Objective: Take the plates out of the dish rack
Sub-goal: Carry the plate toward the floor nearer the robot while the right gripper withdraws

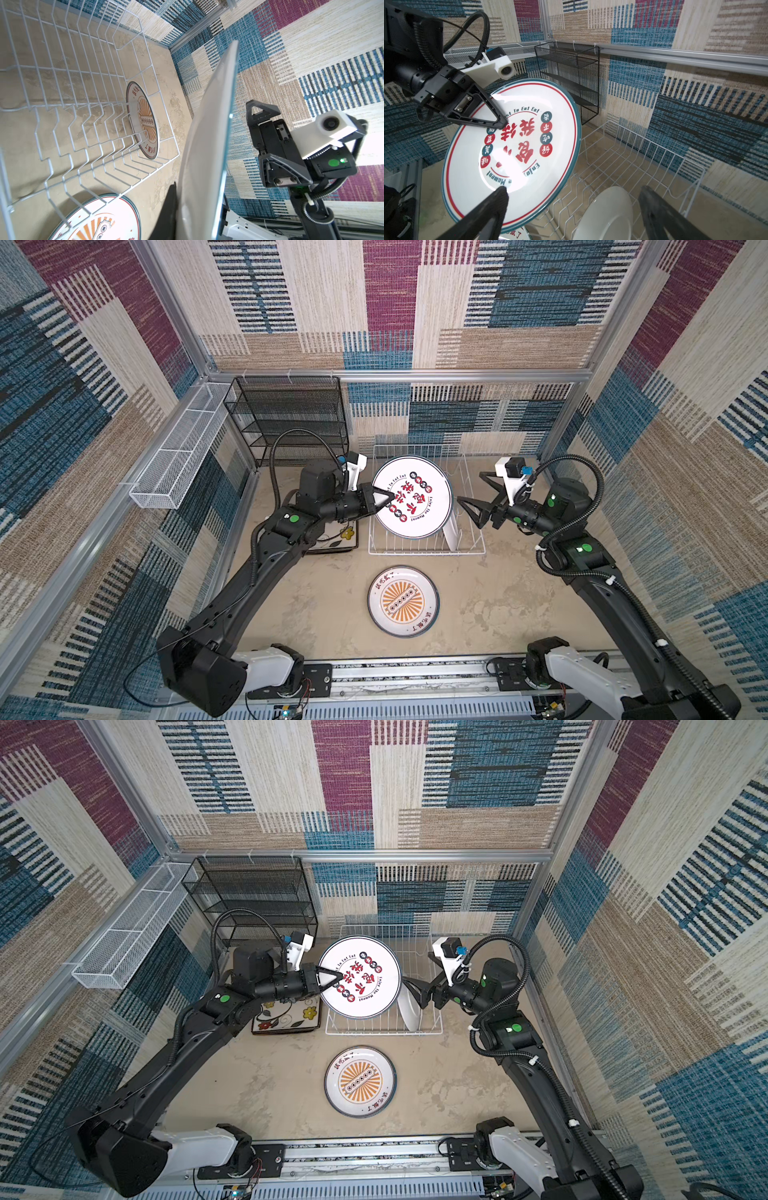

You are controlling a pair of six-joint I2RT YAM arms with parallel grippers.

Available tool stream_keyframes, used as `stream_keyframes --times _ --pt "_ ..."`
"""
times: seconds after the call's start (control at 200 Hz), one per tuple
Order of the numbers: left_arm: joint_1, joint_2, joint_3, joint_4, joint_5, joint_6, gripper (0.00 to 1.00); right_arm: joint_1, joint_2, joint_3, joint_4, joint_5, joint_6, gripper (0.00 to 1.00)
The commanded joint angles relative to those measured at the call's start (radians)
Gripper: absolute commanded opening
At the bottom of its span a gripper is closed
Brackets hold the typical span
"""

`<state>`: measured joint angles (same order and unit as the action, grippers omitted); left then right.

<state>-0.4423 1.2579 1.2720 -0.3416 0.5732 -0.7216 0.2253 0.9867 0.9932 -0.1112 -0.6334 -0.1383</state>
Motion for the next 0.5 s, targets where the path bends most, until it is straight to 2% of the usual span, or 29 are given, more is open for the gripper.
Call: stream_keyframes --times 0.0,0.095,0.245,0.496 --pt "0.000 -0.053 -0.026 -0.072 -0.030 0.042 0.00 0.001 -0.010 0.011 -0.064 -0.052 -0.178 1.00" --pt "-0.001 -0.119 -0.074 -0.091 -0.027 0.034 0.00 0.002 -0.019 0.018 -0.112 -0.081 -0.247 1.00" --pt "-0.001 -0.203 -0.117 -0.222 -0.067 0.060 0.00 0.003 -0.042 0.008 -0.174 -0.152 -0.357 1.00" --pt "0.000 -0.321 -0.258 -0.277 -0.080 0.046 0.00 0.025 -0.029 0.011 -0.279 -0.186 -0.445 1.00"
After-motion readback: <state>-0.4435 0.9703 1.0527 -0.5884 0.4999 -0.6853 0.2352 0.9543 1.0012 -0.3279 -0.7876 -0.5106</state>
